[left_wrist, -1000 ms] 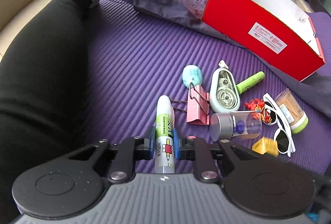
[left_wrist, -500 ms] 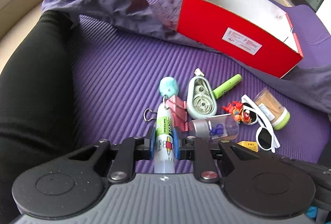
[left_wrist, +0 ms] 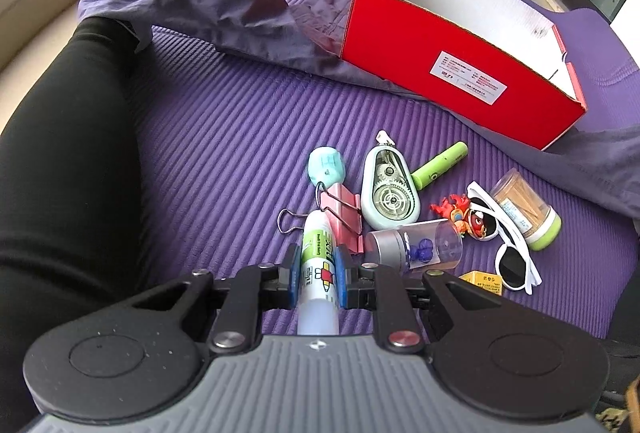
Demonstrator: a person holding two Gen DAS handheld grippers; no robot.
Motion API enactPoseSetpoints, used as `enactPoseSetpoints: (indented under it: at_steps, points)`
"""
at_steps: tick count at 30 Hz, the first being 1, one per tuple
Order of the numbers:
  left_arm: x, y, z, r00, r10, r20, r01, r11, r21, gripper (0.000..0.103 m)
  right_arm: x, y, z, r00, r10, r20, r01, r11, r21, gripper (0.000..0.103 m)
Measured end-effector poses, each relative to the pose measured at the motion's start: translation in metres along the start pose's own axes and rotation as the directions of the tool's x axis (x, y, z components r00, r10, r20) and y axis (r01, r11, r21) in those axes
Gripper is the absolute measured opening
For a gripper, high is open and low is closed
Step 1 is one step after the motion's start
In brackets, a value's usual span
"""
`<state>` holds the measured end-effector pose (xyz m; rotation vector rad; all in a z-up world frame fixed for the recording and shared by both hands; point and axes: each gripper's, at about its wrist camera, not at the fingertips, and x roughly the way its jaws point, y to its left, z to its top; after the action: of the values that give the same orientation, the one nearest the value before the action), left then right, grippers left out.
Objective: Organize rigid objects
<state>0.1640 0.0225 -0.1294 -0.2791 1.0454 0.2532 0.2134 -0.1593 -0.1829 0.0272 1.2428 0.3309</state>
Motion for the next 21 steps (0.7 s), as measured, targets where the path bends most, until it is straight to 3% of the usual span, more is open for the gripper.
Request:
enactPoseSetpoints:
  at_steps: [6, 11, 21]
  points:
    - [0.001, 0.001, 0.001, 1.0, -0.002, -0.004, 0.002, 1.0, 0.003, 0.017, -0.005, -0.003, 0.0, 0.999, -0.022, 0.026, 0.021, 1.0, 0.004, 0.028]
    - [-0.002, -0.002, 0.008, 1.0, -0.011, -0.006, 0.011, 1.0, 0.015, 0.017, -0.028, -0.015, 0.008, 0.997, 0.012, 0.073, -0.016, 0.998, 0.063, 0.028]
    - [-0.025, -0.022, 0.052, 0.995, -0.095, 0.038, 0.091, 0.991, 0.094, 0.017, -0.086, -0.034, 0.049, 0.98, 0.057, 0.189, -0.07, 0.995, 0.067, 0.028]
